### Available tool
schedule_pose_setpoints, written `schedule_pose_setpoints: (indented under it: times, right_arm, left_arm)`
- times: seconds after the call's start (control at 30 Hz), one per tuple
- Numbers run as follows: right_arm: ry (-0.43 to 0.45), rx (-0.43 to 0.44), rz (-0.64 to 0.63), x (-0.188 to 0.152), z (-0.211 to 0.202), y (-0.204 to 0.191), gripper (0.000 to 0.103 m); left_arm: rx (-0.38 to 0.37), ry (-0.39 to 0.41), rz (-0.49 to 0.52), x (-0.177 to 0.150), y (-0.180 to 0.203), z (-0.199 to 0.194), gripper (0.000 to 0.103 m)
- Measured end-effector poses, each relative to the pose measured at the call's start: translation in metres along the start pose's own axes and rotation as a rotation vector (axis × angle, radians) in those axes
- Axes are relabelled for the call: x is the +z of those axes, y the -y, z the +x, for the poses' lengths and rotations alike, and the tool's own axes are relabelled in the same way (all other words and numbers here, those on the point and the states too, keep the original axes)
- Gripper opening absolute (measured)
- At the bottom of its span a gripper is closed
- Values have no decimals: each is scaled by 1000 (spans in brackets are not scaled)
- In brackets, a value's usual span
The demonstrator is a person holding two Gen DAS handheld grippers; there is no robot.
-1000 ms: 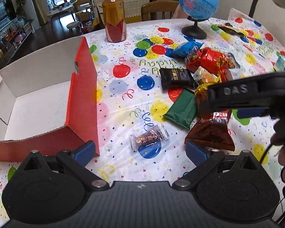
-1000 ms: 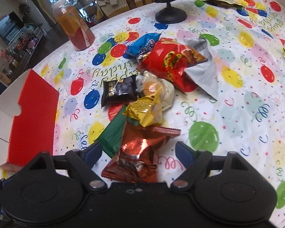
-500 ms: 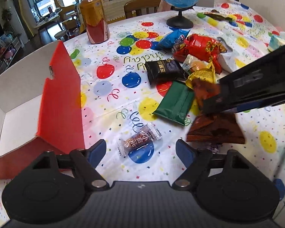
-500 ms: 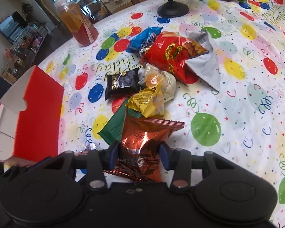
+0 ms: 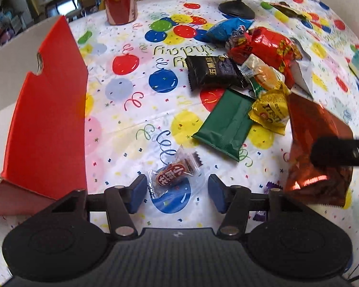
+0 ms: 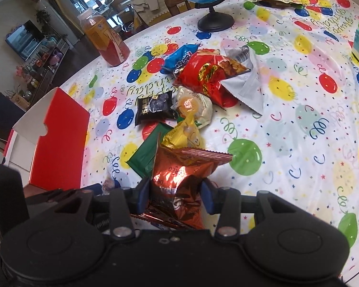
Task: Organize snacks
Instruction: 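Grasp the small wrapped candy with the left tool while the right tool lifts the brown bag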
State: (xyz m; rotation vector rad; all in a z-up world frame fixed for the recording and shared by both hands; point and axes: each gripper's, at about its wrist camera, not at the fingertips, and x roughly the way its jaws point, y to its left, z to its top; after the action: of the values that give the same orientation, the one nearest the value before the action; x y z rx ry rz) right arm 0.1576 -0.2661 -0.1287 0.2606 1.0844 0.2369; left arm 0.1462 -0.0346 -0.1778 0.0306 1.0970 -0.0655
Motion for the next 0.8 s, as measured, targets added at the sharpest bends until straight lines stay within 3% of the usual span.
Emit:
schedule_pose_setpoints:
  times: [0.1, 0.17, 0.2, 0.43, 0.8]
  right_arm:
    - [4, 1, 2, -3, -3, 3, 42]
    - [5, 1, 1, -5, -5, 5, 42]
    - [5, -1, 0, -7, -6, 6, 42]
    - [21, 4, -8, -13, -20, 11, 42]
    - [54, 70, -114, -13, -52, -11, 42]
  left_arm:
    - [7, 0, -15, 3, -3, -1, 37]
    - [14, -2, -35, 4, -6, -1, 19]
    - [22, -2, -46, 5, -8, -1, 16]
    - [7, 17, -111, 4, -16, -13, 12]
    - [0, 59, -217, -11, -25, -83, 12]
